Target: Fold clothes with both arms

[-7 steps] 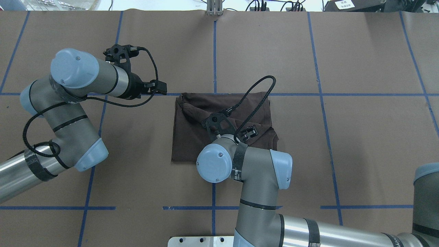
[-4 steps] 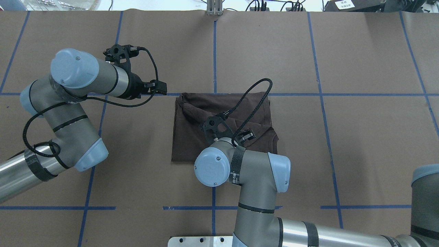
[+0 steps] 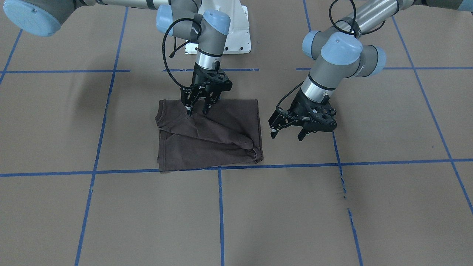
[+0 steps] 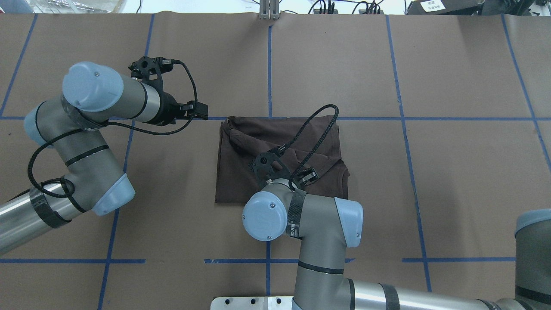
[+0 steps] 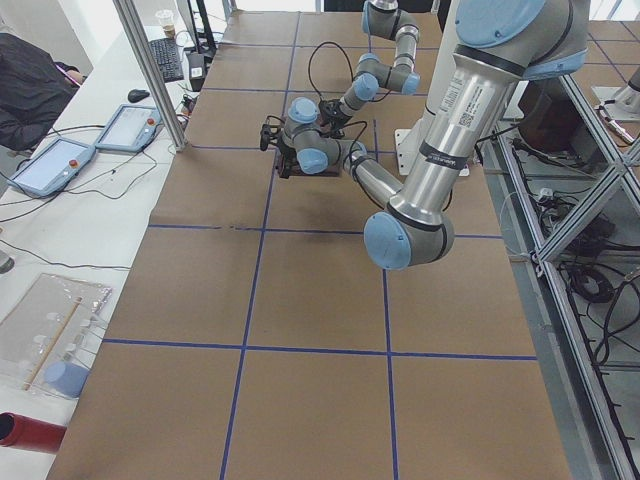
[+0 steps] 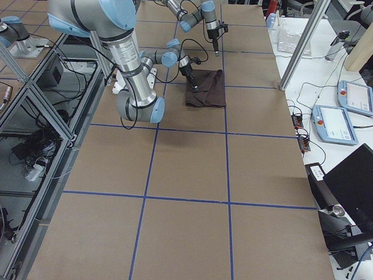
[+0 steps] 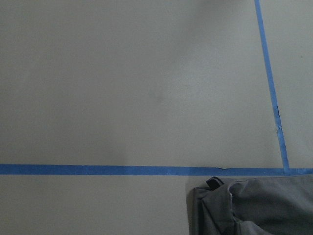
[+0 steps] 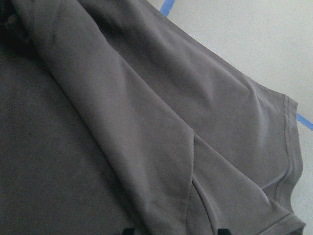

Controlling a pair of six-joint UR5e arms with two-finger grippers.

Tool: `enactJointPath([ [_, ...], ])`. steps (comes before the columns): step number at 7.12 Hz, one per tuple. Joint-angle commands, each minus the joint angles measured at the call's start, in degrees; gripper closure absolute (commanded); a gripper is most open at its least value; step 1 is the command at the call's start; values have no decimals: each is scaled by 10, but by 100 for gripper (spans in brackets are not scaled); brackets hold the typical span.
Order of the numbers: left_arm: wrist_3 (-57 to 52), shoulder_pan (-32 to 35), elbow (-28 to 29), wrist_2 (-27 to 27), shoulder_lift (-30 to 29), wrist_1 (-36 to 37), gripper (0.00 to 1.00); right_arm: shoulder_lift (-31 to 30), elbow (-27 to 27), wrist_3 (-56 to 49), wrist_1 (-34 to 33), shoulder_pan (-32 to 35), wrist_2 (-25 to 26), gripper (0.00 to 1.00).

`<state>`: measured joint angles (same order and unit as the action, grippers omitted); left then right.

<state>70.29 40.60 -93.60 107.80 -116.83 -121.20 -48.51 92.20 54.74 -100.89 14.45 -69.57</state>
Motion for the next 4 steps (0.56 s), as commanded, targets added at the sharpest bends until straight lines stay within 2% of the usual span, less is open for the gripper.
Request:
enactJointPath([
  [1,2,-1,0,0,0,0,0,-2,-2,-1,-1,-1,-6,38],
  [4,2,-1,0,0,0,0,0,-4,-5,-16,1,1,-5,56],
])
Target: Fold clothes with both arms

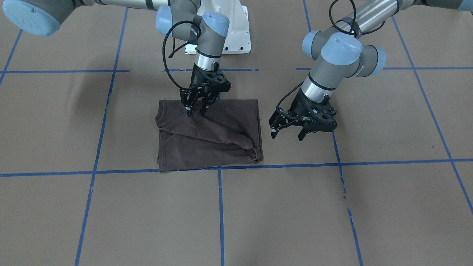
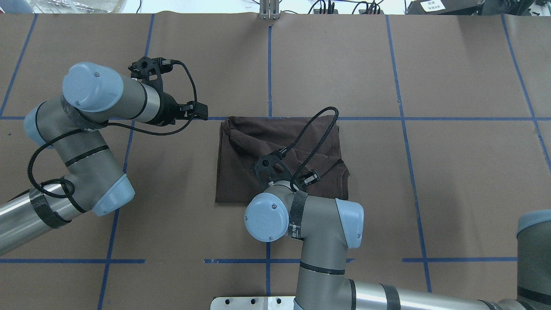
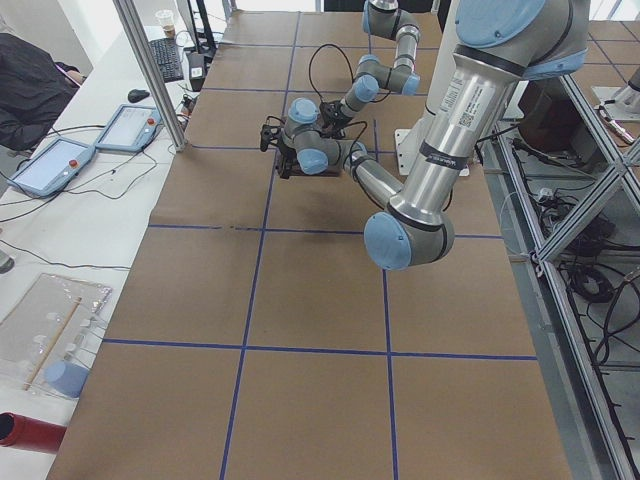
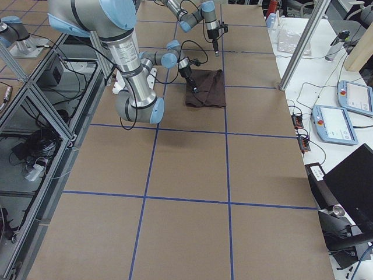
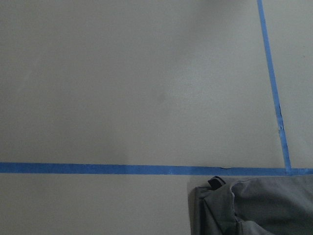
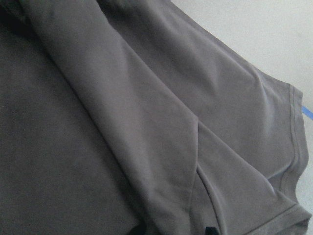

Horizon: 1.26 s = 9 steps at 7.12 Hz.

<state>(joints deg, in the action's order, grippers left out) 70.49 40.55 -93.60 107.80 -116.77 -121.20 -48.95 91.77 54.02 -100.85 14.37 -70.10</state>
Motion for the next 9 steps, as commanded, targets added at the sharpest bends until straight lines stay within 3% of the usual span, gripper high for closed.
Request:
enactJointPath([
  [1,0,0,0,0,0,-1,0,0,-1,-13,0,6,1,69],
  [2,0,0,0,0,0,0,0,0,-1,-13,1,9,1,80],
  [5,0,0,1,0,0,0,0,1,1,-13,1,11,1,100],
  [9,0,0,1,0,0,0,0,8,-9,-42,8,78,1,100],
])
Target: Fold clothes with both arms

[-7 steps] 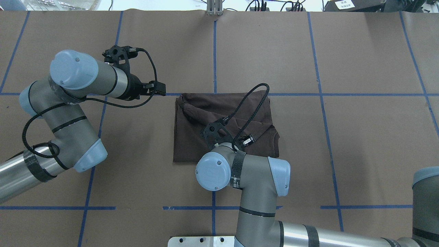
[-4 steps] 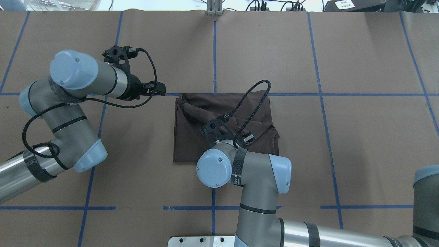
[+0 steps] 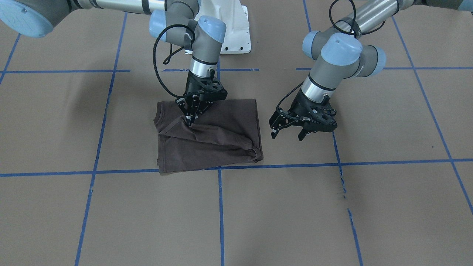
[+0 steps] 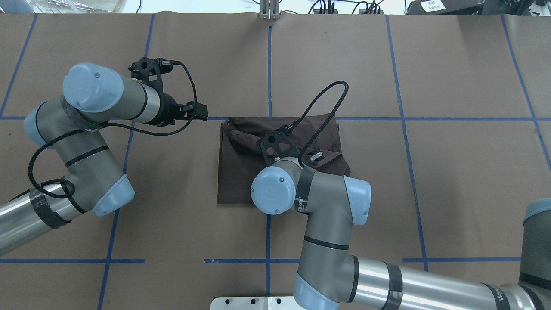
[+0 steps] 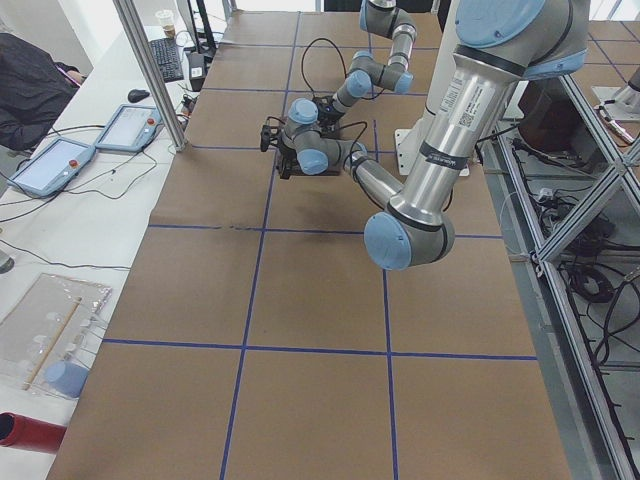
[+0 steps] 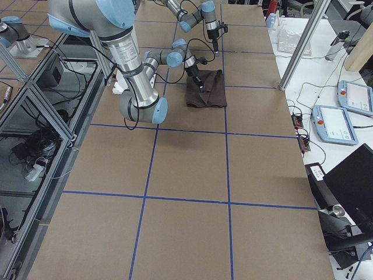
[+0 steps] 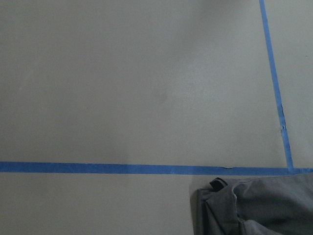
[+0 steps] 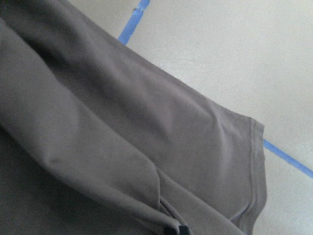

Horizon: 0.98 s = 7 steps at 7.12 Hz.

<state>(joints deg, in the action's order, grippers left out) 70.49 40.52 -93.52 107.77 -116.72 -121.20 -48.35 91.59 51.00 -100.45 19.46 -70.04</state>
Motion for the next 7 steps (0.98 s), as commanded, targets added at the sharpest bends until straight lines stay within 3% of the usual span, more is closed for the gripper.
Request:
enactJointPath([
  [1,0,0,-1,1,-1,0,0,14,-38,-22,27,44,0,100],
  [3,1,0,-1,0,-1,0,0,34,-93,-26,68,64,0,100],
  [6,9,-1,-3,-2,-1,0,0,35,-98,-22,73,67,0,100],
  [7,9,-1,-3,-3,-1,0,0,35,-108,-22,87,68,0,92],
])
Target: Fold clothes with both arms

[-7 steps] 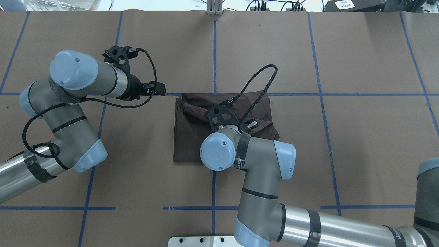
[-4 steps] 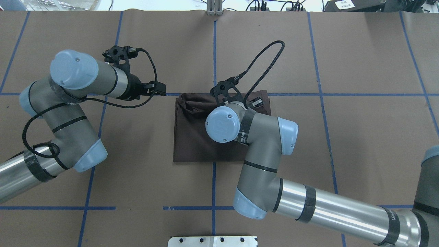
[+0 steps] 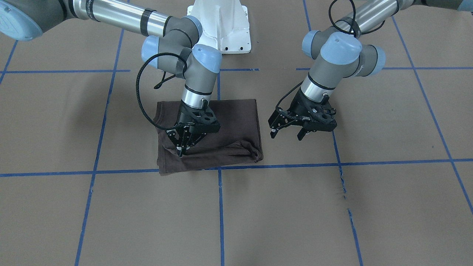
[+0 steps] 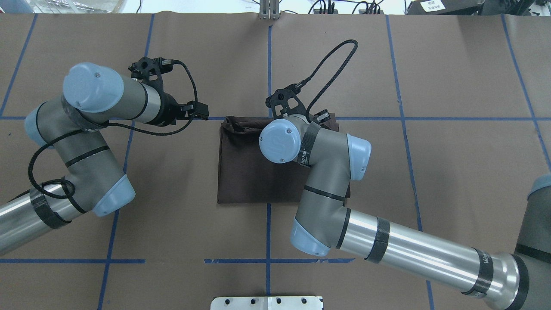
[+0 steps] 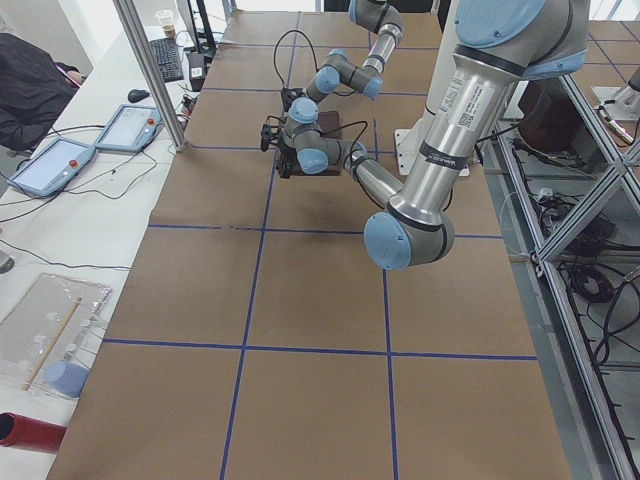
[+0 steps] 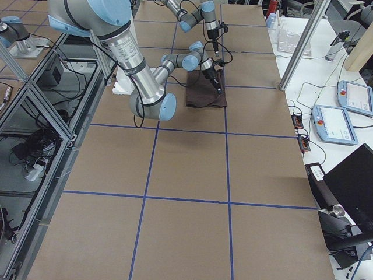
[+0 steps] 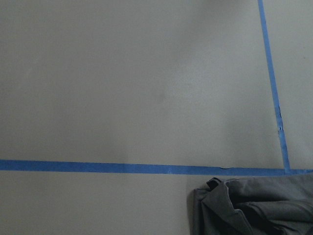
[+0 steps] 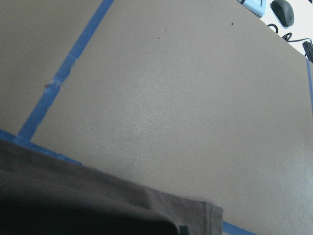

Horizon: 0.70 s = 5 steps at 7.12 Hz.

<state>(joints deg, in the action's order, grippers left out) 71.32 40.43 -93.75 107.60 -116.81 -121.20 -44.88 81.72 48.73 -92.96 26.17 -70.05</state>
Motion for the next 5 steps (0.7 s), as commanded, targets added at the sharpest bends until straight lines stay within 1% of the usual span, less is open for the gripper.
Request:
enactJointPath([
  [1,1,-1,0,-1,4,0,0,1,-34,5,50,4,0,30],
  [2,0,-2,0,-1,5,0,0,16,-46,9,68,17,-17,0],
  [3,0,-5,1,-2,4,1,0,35,-45,2,63,60,-116,0],
  [4,0,-10,4,-2,-5,7,0,38,-40,0,64,96,-186,0],
  [5,0,-29,13,-2,-28,30,0,38,-29,-2,63,124,-233,0],
])
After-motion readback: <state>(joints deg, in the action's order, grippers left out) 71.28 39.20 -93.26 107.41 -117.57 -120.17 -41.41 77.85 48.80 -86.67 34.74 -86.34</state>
